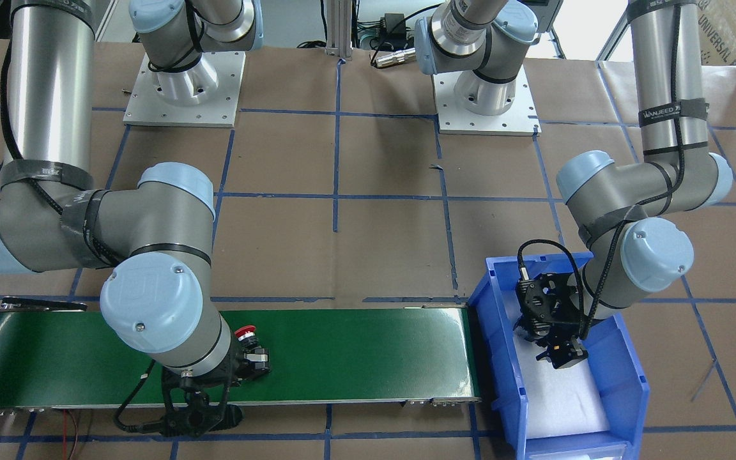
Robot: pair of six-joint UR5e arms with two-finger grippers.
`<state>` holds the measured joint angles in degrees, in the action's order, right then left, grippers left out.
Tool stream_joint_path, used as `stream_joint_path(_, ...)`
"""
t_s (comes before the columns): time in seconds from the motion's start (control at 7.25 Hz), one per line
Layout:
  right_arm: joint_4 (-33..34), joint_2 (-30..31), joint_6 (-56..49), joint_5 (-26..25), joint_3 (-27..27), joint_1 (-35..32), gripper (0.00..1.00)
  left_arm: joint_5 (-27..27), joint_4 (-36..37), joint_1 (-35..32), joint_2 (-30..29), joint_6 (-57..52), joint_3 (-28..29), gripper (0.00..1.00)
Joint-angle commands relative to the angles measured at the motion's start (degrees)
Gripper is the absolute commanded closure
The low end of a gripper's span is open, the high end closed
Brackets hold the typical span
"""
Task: Transport two buttons from left to right
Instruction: 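Close the right gripper on the red button while left lifts yellow button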
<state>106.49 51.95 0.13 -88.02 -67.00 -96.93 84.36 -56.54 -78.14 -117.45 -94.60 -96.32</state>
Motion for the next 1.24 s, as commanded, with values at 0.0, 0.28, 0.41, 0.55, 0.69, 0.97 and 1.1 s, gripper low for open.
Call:
stream_joint_path(0.0, -0.58, 0.17, -0.04, 0.57, -0.58, 0.17, 0.01, -0.33, 0.11, 0.0, -0.06, -0.75, 0.34, 0.48)
stream_joint_path(0.28, -0.49, -0.18, 0.05, 0.49, -1.29, -0.79, 0.02, -0.33, 0.99, 0.0, -0.06, -0.76, 0.16, 0.59)
stream_joint_path(0.41, -0.41, -0.27, -0.65, 0.4, -2.34, -1.32, 0.03, -0.33, 1.25, 0.0, -0.06, -0.76, 0.25, 0.65)
stream_joint_path(0.55, -0.32, -0.1, -3.09, 0.4, -3.74, -1.33, 0.08, -0.16, 1.26, -0.08, 0.03, -0.67, 0.86, 0.69)
stream_joint_path(0.69, -0.32, -0.01, -5.29, 0.4, -4.45, -1.33, 0.09, -0.07, 1.26, -0.09, 0.64, -0.76, 1.21, 0.69)
stream_joint_path(0.97, -0.32, 0.26, -7.42, 0.31, -4.81, -1.24, 0.18, -0.16, 0.73, -0.35, 3.18, -0.23, 1.31, 0.69)
stream_joint_path(1.1, -0.41, 0.17, -7.42, 0.4, -4.29, -1.15, 0.64, 0.45, 0.21, -0.7, 5.37, 0.12, 1.22, 0.69)
